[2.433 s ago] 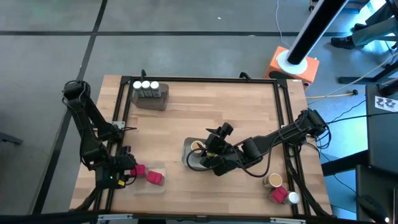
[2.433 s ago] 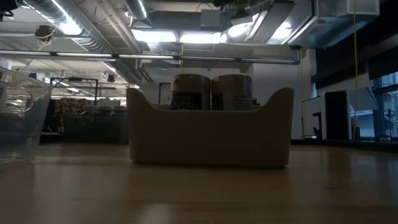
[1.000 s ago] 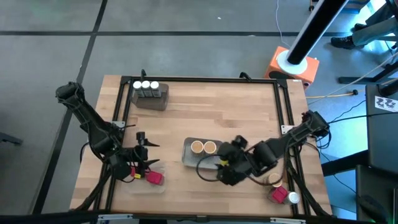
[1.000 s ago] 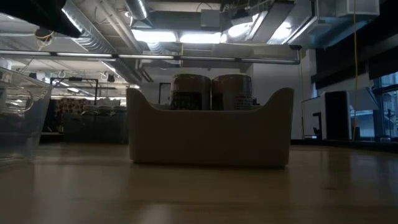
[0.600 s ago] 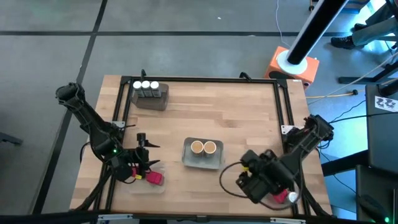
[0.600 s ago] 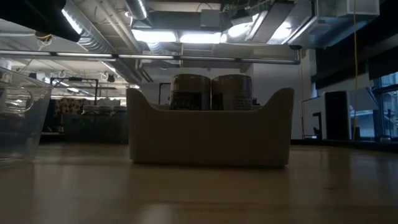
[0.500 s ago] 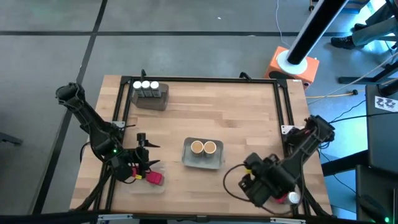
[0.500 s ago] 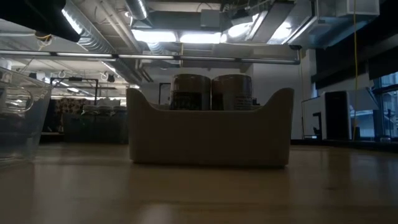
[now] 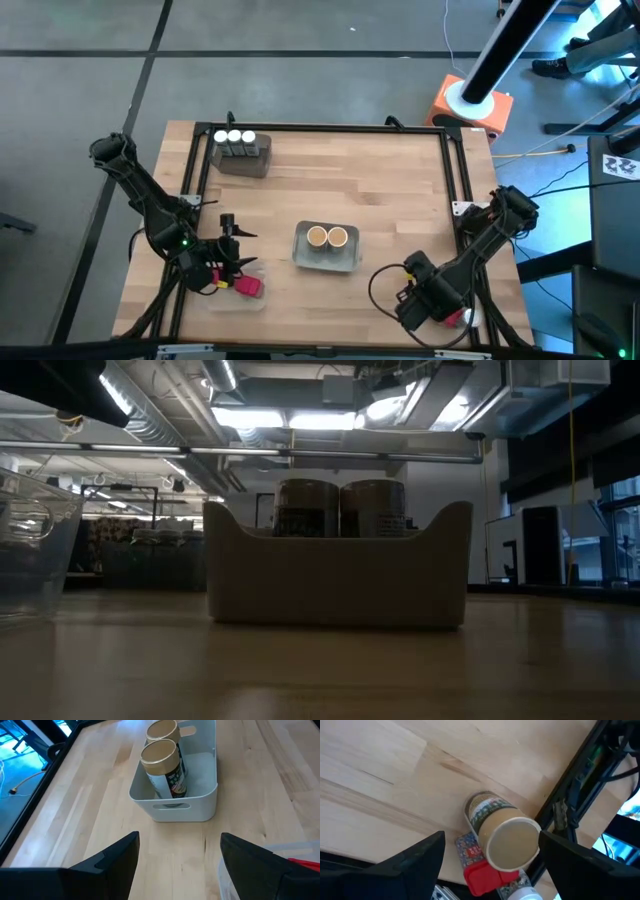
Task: Sort spices by type
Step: Put the gold seasoning bottle into the gray bin
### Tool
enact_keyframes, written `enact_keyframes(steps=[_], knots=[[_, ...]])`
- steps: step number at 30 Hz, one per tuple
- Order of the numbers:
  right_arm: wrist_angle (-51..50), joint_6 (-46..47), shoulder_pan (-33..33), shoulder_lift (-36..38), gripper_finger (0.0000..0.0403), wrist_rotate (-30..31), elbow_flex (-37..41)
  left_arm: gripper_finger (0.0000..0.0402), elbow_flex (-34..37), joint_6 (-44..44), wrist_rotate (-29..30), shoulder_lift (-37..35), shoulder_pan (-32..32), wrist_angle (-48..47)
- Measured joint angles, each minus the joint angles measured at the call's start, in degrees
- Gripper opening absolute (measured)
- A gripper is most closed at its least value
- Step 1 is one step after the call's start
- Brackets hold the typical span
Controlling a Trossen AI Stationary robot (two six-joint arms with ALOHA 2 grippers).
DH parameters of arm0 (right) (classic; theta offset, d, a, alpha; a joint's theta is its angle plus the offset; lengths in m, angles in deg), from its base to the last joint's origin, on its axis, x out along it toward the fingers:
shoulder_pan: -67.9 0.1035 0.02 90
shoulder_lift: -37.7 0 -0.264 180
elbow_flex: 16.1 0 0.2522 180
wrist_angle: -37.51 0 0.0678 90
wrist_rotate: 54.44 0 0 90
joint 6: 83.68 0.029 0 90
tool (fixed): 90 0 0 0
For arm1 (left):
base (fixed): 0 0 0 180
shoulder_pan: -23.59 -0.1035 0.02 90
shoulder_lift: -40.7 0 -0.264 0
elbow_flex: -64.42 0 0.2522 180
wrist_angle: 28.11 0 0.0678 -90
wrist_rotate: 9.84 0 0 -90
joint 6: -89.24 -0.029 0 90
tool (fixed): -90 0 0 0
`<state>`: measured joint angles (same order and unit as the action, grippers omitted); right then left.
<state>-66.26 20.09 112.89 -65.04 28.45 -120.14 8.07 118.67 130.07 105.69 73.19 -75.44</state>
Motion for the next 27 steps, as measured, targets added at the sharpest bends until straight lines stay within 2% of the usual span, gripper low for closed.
enact_keyframes(steps=[10,16,27], knots=[[0.08,1.43,0.05,0.00,0.0321,-1.59,0.65,0.0262,0.00,0.09,0.00,0.00,0.00,-0.02],[-0.05,0.98,0.09,0.00,0.0321,-6.63,4.78,0.0262,0.00,0.12,0.00,0.00,0.00,-0.02],[-0.02,2.49,1.66,0.00,0.0321,-7.06,5.26,0.0262,0.00,0.12,-0.01,0.00,0.00,-0.02]])
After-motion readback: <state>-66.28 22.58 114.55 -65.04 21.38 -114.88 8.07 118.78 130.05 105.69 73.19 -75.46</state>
